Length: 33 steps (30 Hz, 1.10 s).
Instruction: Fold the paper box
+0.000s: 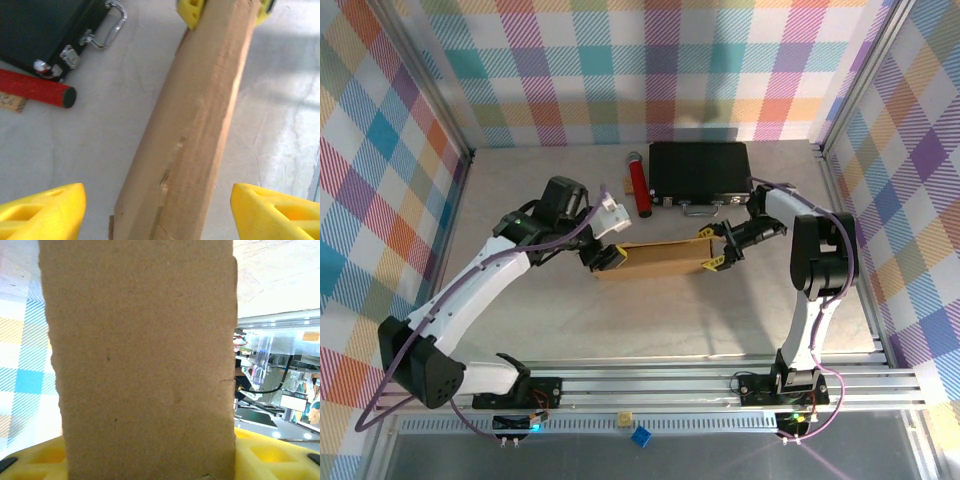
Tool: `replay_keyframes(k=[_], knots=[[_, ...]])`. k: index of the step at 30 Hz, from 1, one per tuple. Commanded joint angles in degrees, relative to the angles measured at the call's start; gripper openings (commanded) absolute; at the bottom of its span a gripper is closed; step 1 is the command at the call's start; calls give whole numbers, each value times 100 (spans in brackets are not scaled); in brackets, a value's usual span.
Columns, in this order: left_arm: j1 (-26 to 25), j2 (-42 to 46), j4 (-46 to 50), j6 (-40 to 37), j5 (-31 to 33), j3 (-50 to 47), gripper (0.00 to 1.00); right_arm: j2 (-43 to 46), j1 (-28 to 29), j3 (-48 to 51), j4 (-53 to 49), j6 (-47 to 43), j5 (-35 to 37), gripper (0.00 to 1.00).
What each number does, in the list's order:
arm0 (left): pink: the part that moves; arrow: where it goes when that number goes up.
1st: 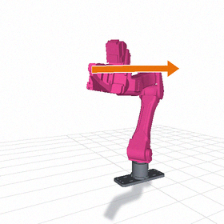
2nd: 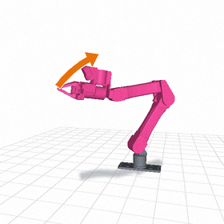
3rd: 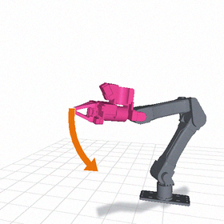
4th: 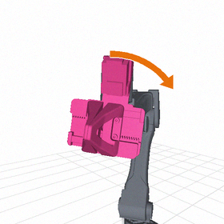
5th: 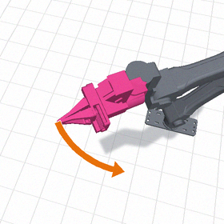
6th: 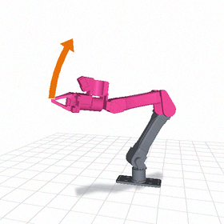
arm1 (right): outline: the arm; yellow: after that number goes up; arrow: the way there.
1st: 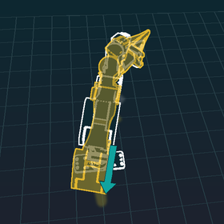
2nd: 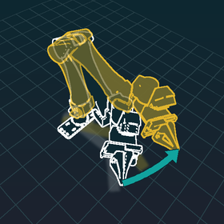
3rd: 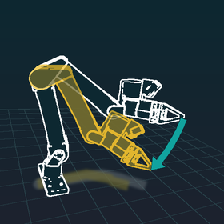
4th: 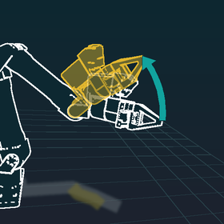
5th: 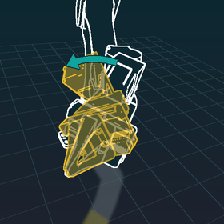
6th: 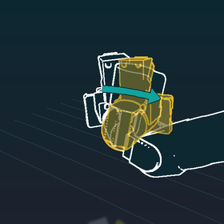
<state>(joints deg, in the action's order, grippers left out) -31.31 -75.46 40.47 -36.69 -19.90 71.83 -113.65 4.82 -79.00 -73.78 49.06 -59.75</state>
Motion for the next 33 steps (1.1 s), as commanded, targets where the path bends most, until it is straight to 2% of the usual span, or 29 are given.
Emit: replay_keyframes(k=[1,2,3,4,10,20,26,33], knots=[[-94,-73,436,-684,-260,157,77,-160,-69,-235,-466,-151,115,56],[-115,-104,496,-761,-301,155,80,-201,-75,-278,-470,-151,121,56],[-141,-140,554,-821,-325,167,93,-238,-77,-305,-479,-151,135,56],[-192,-197,593,-888,-284,196,100,-275,-78,-339,-512,-159,153,56],[-280,-556,87,-1111,244,155,100,-452,-79,-515,-673,-303,184,55],[-340,-1142,-44,-1243,171,187,100,-534,-98,-543,-660,-296,216,55],[-446,-1116,-204,-1188,405,25,93,-579,-100,-519,-555,-231,182,55],[-507,-1032,-238,-1121,485,-90,79,-631,-108,-526,-384,-101,119,56]])
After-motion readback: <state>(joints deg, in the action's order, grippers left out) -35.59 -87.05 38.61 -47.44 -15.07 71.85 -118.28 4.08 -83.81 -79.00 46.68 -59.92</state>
